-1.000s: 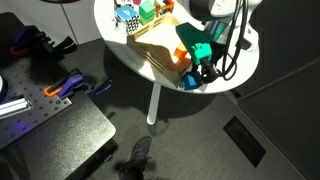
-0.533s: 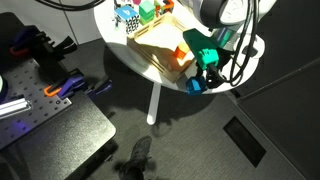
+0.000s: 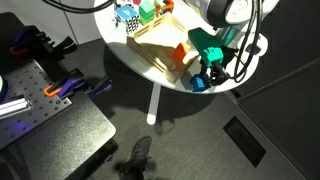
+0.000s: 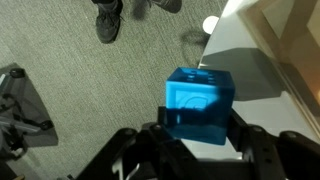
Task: Pick up the blue block and put it on the table
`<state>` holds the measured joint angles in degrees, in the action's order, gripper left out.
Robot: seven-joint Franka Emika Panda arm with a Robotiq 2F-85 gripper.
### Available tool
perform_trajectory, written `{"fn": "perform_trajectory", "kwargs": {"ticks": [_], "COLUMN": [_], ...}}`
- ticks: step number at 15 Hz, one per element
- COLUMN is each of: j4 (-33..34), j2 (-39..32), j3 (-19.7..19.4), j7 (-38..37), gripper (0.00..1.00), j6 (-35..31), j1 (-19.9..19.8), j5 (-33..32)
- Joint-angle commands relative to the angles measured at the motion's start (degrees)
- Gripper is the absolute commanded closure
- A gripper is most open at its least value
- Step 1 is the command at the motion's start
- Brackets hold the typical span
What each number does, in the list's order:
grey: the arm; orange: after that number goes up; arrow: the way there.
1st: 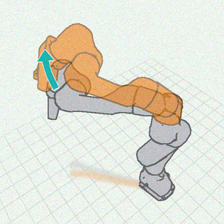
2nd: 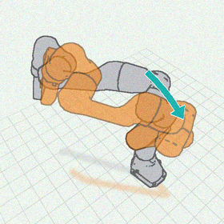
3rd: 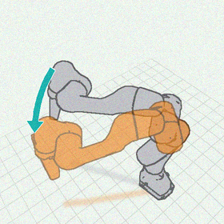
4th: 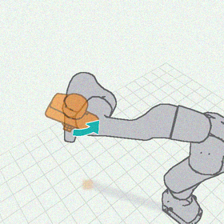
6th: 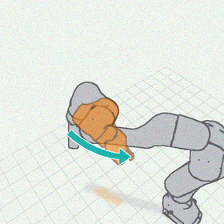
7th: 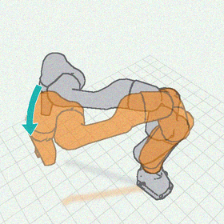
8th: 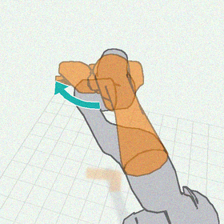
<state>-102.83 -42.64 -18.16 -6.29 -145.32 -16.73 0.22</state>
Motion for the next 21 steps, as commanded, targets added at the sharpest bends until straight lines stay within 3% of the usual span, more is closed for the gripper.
{"fn": "perform_trajectory", "kwargs": {"ticks": [1, 2, 3, 6, 13, 21], "j4": [2.67, 2.72, 2.64, 1.73, -1.89, -10.01], "j2": [-1.58, -1.83, -1.89, -1.19, 2.49, 11.56], "j3": [1.25, 1.28, 1.49, 2.12, 3.57, 8.89], "j7": [-0.77, -0.97, -0.87, -0.4, 0.7, 7.8], "gripper": [0.36, 0.19, 0.18, 0.0, 0.0, 0.0], "j6": [1.68, 1.52, 1.46, 1.04, -0.5, 0.96], "j1": [-0.41, -0.18, -0.14, -0.12, 0.4, 0.27], "j5": [0.26, 0.12, 0.13, 0.27, 0.47, 0.92]}}
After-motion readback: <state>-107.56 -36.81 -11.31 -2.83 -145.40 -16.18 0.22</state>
